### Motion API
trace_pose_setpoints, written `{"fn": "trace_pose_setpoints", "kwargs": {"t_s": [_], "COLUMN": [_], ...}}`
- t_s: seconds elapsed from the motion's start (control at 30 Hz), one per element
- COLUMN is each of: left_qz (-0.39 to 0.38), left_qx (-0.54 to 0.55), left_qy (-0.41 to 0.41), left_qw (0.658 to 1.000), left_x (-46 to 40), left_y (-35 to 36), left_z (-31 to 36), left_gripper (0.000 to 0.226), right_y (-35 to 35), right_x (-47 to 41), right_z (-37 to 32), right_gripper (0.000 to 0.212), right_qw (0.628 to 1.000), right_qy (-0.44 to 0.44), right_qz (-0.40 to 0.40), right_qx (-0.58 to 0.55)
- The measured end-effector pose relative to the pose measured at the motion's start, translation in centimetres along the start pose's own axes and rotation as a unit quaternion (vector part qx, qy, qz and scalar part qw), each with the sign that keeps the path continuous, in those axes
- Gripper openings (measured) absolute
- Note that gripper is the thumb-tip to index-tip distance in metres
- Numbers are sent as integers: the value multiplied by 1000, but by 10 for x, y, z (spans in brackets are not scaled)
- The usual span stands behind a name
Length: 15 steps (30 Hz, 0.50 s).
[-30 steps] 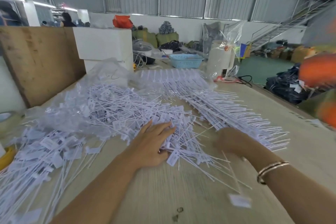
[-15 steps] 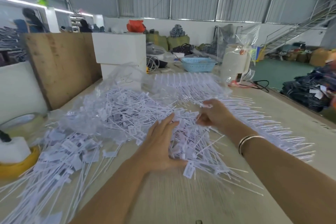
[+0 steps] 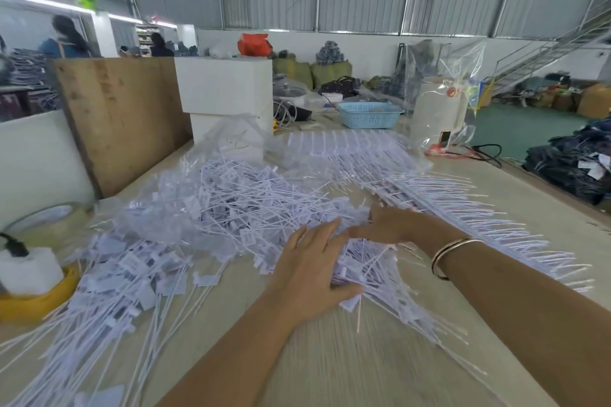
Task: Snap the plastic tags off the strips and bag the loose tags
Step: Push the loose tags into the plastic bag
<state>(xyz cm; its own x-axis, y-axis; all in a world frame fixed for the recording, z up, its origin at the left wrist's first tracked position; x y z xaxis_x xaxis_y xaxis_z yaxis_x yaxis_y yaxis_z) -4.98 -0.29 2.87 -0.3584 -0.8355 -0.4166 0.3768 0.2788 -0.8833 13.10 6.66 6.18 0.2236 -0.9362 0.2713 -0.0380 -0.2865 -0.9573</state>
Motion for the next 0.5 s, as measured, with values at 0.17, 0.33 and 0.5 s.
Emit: {"fn": "trace_pose_setpoints", "kwargs": {"t_s": [0.17, 0.33, 0.5], "left_qz": [-114, -57, -34], "left_qx": [72, 10, -2], "left_qy": [95, 63, -35], "left_qw": [986, 996, 999], "left_x": [12, 9, 6], "left_y": [1, 7, 11], "left_z": [4, 12, 7], "left_gripper": [91, 86, 100], "right_y": [-16, 4, 3], "right_x": [10, 7, 20], "right_z": [-7, 0, -6], "right_gripper": [74, 106, 126], "right_qw": [968, 998, 999], "right_qy": [-52, -53, -17], "right_qz": [220, 20, -35], "right_qx": [107, -13, -23]}}
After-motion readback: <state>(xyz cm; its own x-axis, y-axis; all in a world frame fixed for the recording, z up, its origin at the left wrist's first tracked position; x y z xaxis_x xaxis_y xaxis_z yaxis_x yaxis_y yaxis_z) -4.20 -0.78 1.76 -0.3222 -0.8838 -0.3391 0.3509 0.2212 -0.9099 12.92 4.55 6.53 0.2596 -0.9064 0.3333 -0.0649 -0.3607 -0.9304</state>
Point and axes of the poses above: each hand's wrist, its own x-axis away from the middle knuckle, its own y-axis out of the palm, z = x × y, the point moved 3 cm from there along -x, towards the middle knuckle, and after that the axes turned 15 degrees about -y, right-handed, at the moved point
